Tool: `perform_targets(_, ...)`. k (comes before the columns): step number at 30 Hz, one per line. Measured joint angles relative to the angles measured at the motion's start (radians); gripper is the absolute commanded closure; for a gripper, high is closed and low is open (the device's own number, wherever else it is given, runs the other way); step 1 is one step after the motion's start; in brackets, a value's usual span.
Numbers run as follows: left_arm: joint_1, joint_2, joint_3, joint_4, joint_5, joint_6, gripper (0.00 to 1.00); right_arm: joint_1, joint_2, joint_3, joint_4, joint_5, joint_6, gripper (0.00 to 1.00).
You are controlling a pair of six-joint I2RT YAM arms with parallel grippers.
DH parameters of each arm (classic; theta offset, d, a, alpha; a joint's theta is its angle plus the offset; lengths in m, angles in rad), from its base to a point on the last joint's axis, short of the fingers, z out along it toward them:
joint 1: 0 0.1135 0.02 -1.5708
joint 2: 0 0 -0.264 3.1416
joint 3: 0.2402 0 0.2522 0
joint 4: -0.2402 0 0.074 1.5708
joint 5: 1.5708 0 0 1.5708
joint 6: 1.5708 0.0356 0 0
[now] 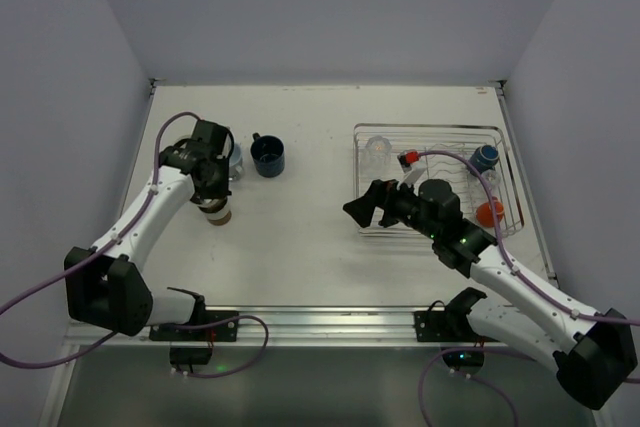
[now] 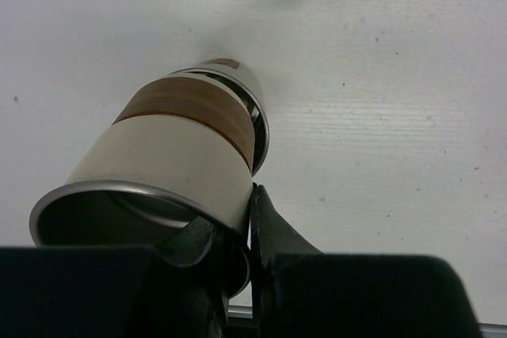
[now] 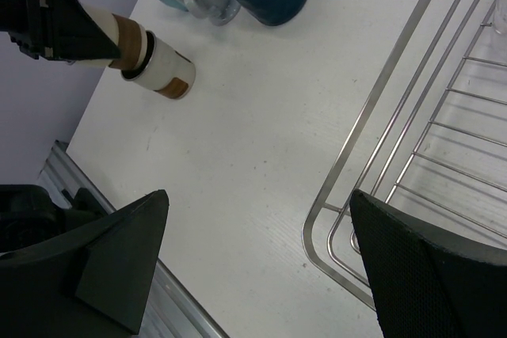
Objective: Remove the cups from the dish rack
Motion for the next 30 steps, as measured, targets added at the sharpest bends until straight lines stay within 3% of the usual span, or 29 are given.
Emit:
perform_targets(7, -0.013, 0.035, 0.000, -0.002, -0.018, 0.000, 0.85, 0.000, 0.008, 0.000, 0.000, 0.000, 0.000, 0.01)
perform_targets(11, -0.021, 0.044, 0.000, -0.002, -0.021, 0.002, 0.63, 0.000, 0.018, 0.000, 0.000, 0.000, 0.000, 0.01)
perform_targets(14, -0.022, 0.045, 0.000, -0.001, -0.028, 0.006, 0.54, 0.000, 0.027, 0.000, 0.000, 0.007, 0.000, 0.01)
perform_targets(21, -0.022, 0.037, 0.001, 0.000, -0.045, 0.006, 0.44, 0.000, 0.029, 0.005, -0.008, 0.063, -0.010, 0.01)
perform_targets(24, -0.023, 0.000, 0.011, 0.006, -0.043, 0.005, 0.39, 0.000, 0.038, 0.036, -0.044, 0.107, -0.024, 0.02)
perform_targets(30, -0.066, -0.201, 0.035, 0.148, 0.053, -0.002, 0.25, -0.039, 0.134, 0.169, -0.122, 0.256, -0.085, 0.14)
